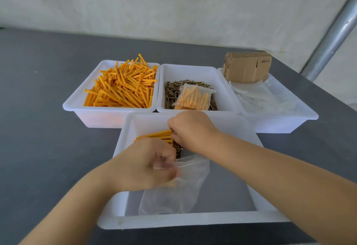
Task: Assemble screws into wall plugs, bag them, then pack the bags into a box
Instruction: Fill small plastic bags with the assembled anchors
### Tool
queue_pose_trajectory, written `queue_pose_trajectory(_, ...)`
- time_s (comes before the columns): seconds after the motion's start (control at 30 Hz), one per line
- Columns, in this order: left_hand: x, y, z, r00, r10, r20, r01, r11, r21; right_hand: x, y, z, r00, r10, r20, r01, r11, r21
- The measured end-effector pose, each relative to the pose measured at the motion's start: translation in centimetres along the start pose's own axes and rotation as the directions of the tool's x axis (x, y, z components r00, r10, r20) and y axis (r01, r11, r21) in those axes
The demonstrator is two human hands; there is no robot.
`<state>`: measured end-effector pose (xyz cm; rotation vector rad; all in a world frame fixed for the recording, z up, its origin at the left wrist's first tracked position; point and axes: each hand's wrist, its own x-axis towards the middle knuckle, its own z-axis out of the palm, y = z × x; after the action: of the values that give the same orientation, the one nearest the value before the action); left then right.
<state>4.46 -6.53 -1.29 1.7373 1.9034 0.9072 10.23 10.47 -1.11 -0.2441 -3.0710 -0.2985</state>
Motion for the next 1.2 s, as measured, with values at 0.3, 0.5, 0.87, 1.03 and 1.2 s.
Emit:
queue_pose_trajectory(0.3,-0.1,-0.1,0.0,1.000,-0.017,-0.002,0.017,0.999,0.047,-0.7,-1.2,0.4,0.987,0.159,-0.022,-0.158,0.987,0.031)
queue_pose_trajectory(0.5,-0.1,-0.2,0.1,1.000,-0.018,0.000,0.018,0.998,0.064,-1.0,-0.1,1.6,0.917,0.399,0.017,-0.342,0.761,0.551)
queue_pose_trajectory(0.87,0.0,-0.3,0.1,1.000,-0.021,-0.019,0.023,0.996,0.081,-0.9,0.4,2.3,0.887,0.461,0.027,-0.287,0.502,0.816)
queue_pose_trajectory(1.03,0.0,-0.3,0.1,0.999,-0.035,-0.033,0.037,0.997,0.067,-0.6,0.0,1.8,0.900,0.433,0.048,-0.229,0.377,0.897)
queue_pose_trajectory(1.2,0.1,-0.2,0.0,0.999,-0.043,-0.032,0.045,0.998,0.051,0.0,0.1,1.8,0.922,0.374,0.102,-0.232,0.321,0.918)
